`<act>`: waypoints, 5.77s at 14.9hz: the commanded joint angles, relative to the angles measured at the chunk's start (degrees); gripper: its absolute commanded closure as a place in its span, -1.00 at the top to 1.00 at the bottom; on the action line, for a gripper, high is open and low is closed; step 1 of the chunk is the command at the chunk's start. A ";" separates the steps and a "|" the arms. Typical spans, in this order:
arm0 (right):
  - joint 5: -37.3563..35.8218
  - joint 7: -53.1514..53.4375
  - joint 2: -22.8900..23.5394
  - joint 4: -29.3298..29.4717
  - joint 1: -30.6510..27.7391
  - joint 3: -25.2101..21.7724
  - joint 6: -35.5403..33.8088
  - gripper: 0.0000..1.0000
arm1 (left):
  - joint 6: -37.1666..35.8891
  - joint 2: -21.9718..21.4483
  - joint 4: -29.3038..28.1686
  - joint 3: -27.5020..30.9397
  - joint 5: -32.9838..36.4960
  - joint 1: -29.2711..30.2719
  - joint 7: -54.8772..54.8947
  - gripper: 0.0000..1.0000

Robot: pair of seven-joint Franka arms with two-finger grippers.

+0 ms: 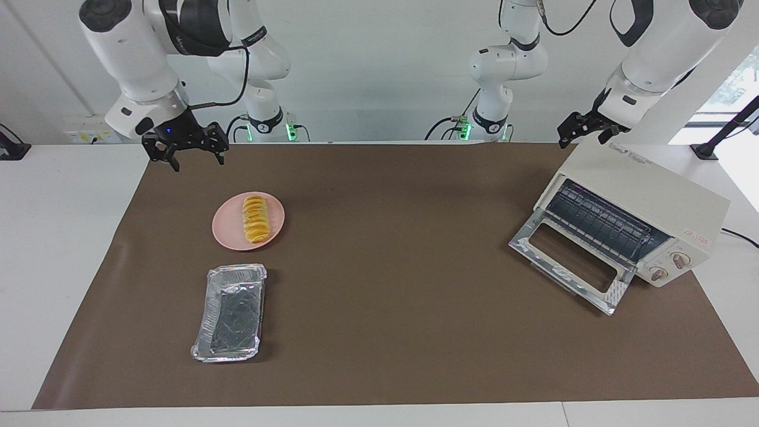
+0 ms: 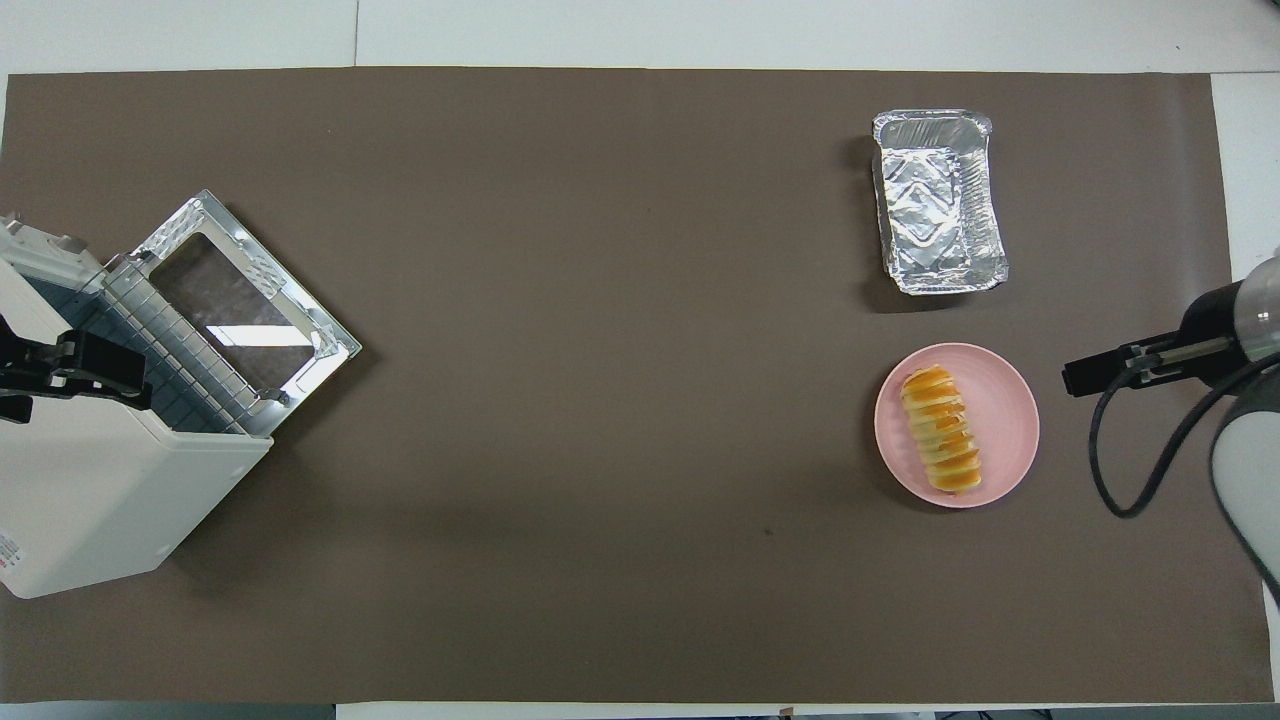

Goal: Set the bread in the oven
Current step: 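Lower the right gripper over the orange bread on the plate, then close the right gripper on the orange bread, then lift the bread and carry it over the foil tray, then lower the bread into the foil tray and open the right gripper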

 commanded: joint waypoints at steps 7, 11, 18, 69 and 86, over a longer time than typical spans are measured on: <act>0.23 -0.85 11.35 -13.19 4.85 0.10 27.90 1.00 | 0.96 -1.17 -1.09 -0.08 -1.14 0.69 0.28 1.00; 0.14 -1.81 15.48 -17.42 4.94 0.10 37.25 1.00 | 0.96 -1.25 -1.09 -0.08 -1.14 0.69 0.28 1.00; 0.14 -7.26 16.64 -15.31 4.33 0.10 32.42 1.00 | 0.96 -1.25 -1.00 -0.08 -1.14 0.69 0.28 1.00; 3.92 -2.96 53.10 52.36 2.57 -1.05 5.43 -1.00 | 0.96 -1.25 -1.09 -0.08 -1.05 0.69 0.28 1.00; 5.86 -2.87 54.96 50.08 2.04 -0.78 12.57 1.00 | 0.96 -1.25 -1.00 -0.08 -1.14 0.69 0.28 1.00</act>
